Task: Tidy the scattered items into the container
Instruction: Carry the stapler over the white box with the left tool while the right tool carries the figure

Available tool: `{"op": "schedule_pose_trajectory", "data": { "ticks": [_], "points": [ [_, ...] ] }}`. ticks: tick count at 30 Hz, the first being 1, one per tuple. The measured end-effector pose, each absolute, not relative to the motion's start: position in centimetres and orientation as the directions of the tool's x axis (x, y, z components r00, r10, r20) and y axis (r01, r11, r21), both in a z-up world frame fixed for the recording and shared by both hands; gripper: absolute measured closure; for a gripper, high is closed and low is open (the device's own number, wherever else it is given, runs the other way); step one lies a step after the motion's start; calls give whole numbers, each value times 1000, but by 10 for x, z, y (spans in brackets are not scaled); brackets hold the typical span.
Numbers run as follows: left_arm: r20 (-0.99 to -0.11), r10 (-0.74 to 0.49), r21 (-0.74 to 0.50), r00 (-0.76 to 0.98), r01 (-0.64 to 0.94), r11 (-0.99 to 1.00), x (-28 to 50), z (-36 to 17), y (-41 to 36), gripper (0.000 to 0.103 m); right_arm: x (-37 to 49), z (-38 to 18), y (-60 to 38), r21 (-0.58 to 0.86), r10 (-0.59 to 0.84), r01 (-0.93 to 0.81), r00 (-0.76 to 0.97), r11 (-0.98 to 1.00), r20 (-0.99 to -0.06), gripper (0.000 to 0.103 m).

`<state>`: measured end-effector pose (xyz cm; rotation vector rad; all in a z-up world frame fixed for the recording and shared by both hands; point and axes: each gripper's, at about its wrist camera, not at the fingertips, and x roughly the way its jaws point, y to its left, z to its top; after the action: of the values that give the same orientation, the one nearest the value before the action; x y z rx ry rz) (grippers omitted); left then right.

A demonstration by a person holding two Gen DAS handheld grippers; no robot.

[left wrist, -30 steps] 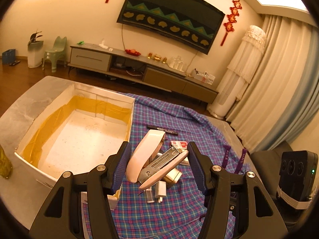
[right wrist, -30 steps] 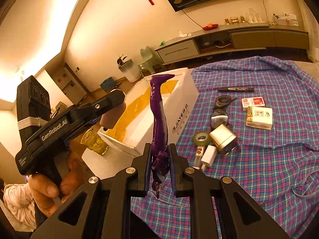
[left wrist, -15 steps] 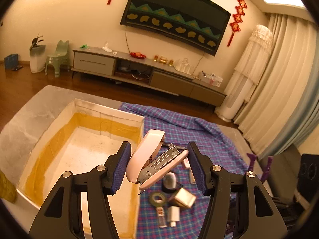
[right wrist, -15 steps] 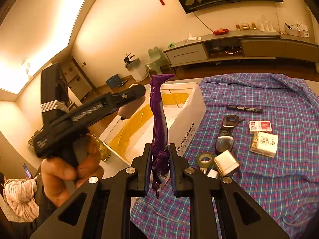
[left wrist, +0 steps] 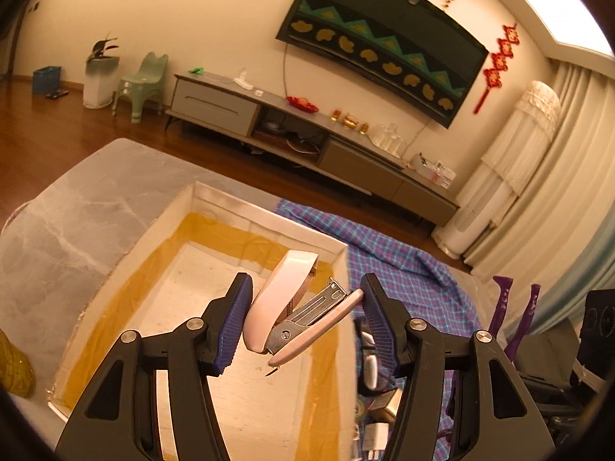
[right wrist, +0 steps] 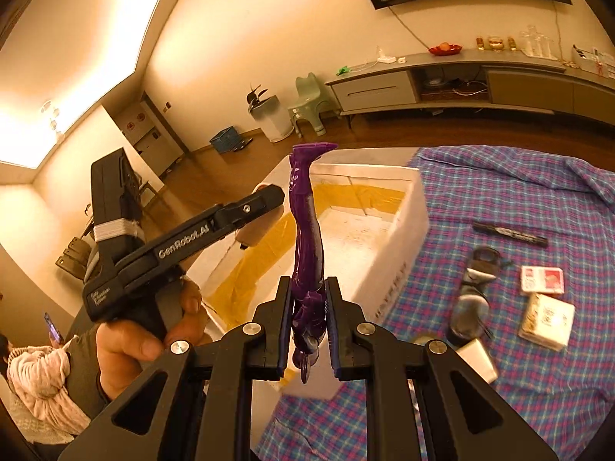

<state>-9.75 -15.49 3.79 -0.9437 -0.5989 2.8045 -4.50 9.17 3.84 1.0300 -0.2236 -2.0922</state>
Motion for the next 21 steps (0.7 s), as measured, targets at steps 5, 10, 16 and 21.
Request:
{"op": "schedule_pose_trajectory", "data": {
  "ticks": [5,10,16,21],
  "points": [
    [-560,219,-436,-799,59,-898,-104,33,-178,43,-62,39,66,455,-712,583,-344,-673,-612,86],
    [-564,213,-449,-798,80,-890,-111,31,-190,43,-75,41,44,437,-705,598,-334,-671,-626,86],
    [-599,189,-464,-778,145,-874,-132,18,-201,43,-98,38,24,401,-677,612,-319,-682,-663,86],
    [-636,170,-467,-753,201,-861,-152,4,-206,43,-118,24,7,378,-642,610,-294,-697,-708,86]
  ]
}}
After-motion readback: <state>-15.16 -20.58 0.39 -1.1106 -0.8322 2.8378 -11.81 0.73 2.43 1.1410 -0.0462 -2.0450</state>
